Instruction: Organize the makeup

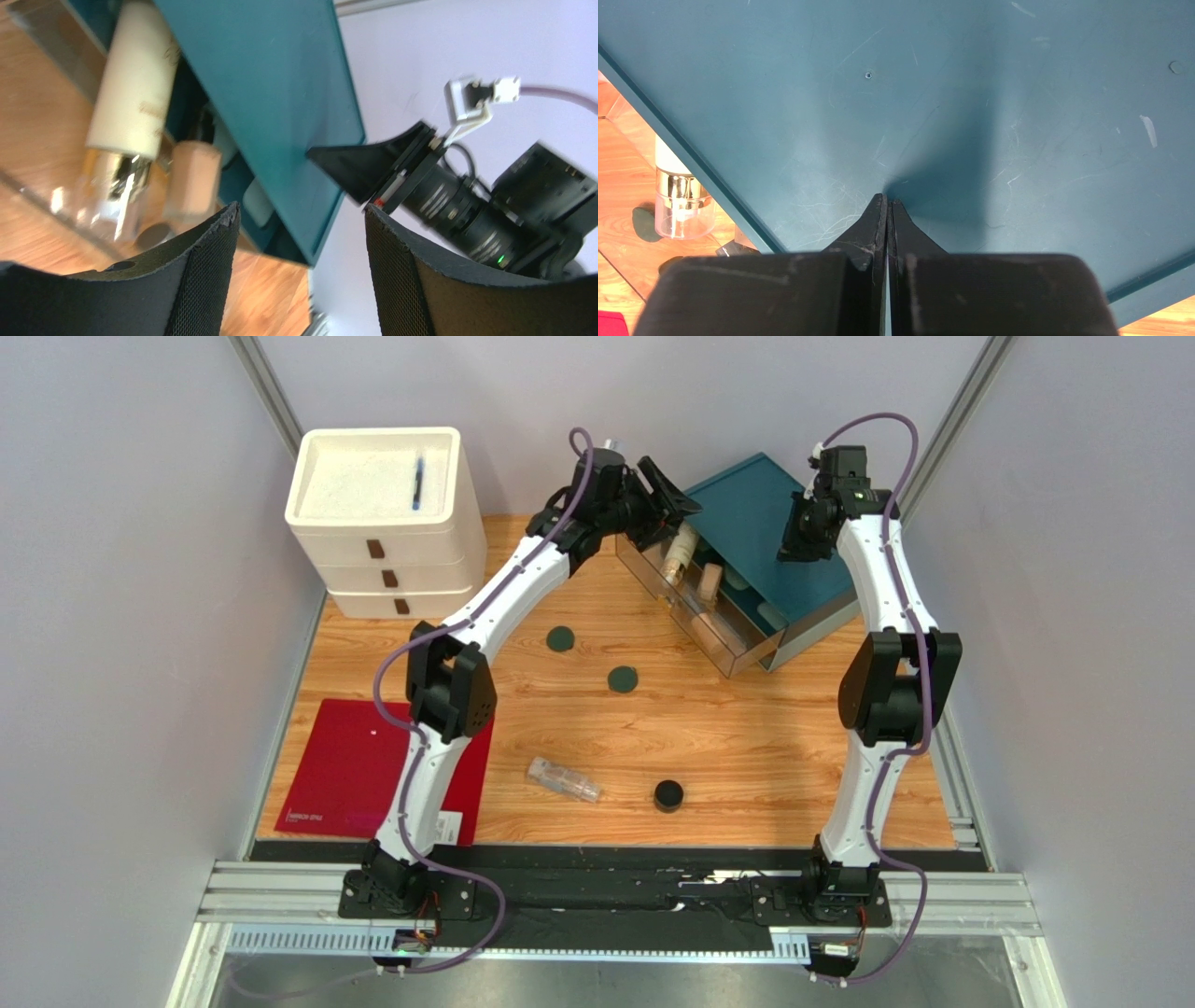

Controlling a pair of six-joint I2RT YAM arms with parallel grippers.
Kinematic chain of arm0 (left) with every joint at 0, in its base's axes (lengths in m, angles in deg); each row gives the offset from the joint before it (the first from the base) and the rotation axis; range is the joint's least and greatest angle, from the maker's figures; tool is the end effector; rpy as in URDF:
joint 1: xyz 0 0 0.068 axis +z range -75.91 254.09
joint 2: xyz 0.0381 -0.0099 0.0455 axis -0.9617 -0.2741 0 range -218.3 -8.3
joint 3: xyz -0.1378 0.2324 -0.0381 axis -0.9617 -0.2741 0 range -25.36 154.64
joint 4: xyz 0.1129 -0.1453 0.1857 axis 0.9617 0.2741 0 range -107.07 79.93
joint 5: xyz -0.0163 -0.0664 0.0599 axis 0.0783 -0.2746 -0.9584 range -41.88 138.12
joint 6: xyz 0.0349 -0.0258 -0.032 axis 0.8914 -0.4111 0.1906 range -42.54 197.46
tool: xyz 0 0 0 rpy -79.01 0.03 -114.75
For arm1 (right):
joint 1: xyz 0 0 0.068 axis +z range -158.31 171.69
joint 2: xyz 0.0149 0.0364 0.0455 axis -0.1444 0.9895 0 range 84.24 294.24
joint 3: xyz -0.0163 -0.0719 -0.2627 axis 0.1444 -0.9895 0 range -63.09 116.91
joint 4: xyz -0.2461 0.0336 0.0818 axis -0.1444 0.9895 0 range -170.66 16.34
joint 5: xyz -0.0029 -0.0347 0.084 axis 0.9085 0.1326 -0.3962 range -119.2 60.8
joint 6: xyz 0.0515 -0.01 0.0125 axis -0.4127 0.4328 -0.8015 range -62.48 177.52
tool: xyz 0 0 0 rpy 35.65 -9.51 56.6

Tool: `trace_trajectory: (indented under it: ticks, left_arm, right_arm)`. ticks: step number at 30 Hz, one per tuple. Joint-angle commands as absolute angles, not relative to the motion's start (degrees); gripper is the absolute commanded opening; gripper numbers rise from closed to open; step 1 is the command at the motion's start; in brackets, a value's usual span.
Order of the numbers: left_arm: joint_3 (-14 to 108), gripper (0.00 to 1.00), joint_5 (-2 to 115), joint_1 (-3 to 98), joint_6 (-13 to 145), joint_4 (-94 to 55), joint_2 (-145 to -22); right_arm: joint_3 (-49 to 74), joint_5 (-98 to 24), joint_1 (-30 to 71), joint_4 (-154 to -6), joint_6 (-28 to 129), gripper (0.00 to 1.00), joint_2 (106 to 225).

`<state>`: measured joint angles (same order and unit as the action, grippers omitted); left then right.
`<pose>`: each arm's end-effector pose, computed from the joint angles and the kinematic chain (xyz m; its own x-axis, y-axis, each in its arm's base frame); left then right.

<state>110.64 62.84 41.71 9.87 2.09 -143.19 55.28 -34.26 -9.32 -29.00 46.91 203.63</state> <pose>0.4623 -0.3040 0.3316 -0.7671 -0.5723 -0.2897 0.0333 0.4155 -0.9090 0.4620 -0.0051 0.3121 -0.7882 0.1975 -0.5829 0.1113 0.9772 0.1805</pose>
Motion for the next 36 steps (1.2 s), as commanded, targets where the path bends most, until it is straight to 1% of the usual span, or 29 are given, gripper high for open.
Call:
trace_trajectory:
  ticks: [1, 2, 3, 5, 6, 8, 9, 13, 14, 15, 17, 18, 22, 29, 32, 35, 36]
  left_arm:
    - [104.21, 0.70, 65.96, 43.15, 20.92, 6.36, -129.89]
    - [101.92, 0.70, 65.96, 43.33, 26.17, 7.61, -127.94]
    - [96.16, 0.71, 65.79, 43.85, 28.40, 8.58, -123.48]
    - [89.63, 0.72, 65.35, 44.29, 34.88, 10.08, -118.89]
    - [83.94, 0.74, 65.26, 44.55, 37.27, 10.78, -115.04]
    - [79.33, 0.76, 64.73, 44.65, 44.63, 14.73, -111.68]
    - [75.05, 0.78, 66.30, 44.65, 47.03, 16.83, -108.96]
    - [64.31, 0.80, 70.52, 44.56, 55.65, 20.62, -103.14]
    - [60.63, 0.83, 70.79, 44.56, 58.28, 21.24, -102.18]
    - [59.46, 0.89, 70.97, 44.56, 59.96, 22.47, -101.04]
    - [57.96, 0.92, 70.62, 44.56, 65.05, 28.70, -100.93]
    - [57.70, 0.99, 69.66, 44.47, 66.55, 32.98, -100.94]
    - [52.78, 0.99, 69.48, 44.38, 70.35, 35.49, -98.66]
    - [45.05, 0.99, 71.59, 43.68, 64.73, 35.93, -94.26]
    - [43.02, 0.99, 70.45, 41.40, 62.88, 36.54, -93.46]
    - [42.31, 1.00, 67.82, 37.10, 62.87, 37.68, -94.51]
    - [42.57, 1.00, 65.02, 35.78, 63.05, 38.38, -95.04]
  right_arm:
    - [55.13, -34.21, -9.97, -23.36, 47.94, 0.00, 206.93]
    - [55.13, -34.30, -10.06, -23.27, 47.94, 0.00, 206.76]
    - [55.04, -34.30, -10.15, -23.36, 48.03, 0.00, 206.58]
    - [54.86, -34.47, -10.41, -23.36, 47.85, 0.00, 206.41]
    - [54.78, -34.65, -10.41, -23.27, 47.94, 0.00, 206.32]
    - [54.60, -34.83, -10.50, -23.27, 47.94, 0.00, 206.14]
    - [54.34, -34.91, -10.50, -23.27, 47.85, 0.00, 206.06]
    - [53.90, -35.53, -10.50, -23.36, 47.94, 0.00, 206.05]
    - [53.81, -35.53, -10.50, -23.27, 47.85, 0.00, 206.05]
    - [53.72, -35.62, -10.50, -23.36, 47.94, 0.00, 206.05]
    - [53.37, -35.79, -10.42, -23.36, 47.85, 0.00, 205.97]
    - [53.11, -35.79, -10.41, -23.36, 47.85, 0.00, 205.97]
    - [52.58, -36.23, -10.50, -23.53, 47.77, 0.00, 205.97]
    - [51.96, -36.50, -10.41, -23.89, 47.59, 0.00, 205.70]
    - [51.35, -36.76, -10.41, -23.89, 47.50, 0.00, 205.53]
    - [50.91, -37.20, -10.41, -24.15, 47.41, 0.00, 205.53]
    - [50.82, -37.29, -10.41, -24.15, 47.24, 0.00, 205.53]
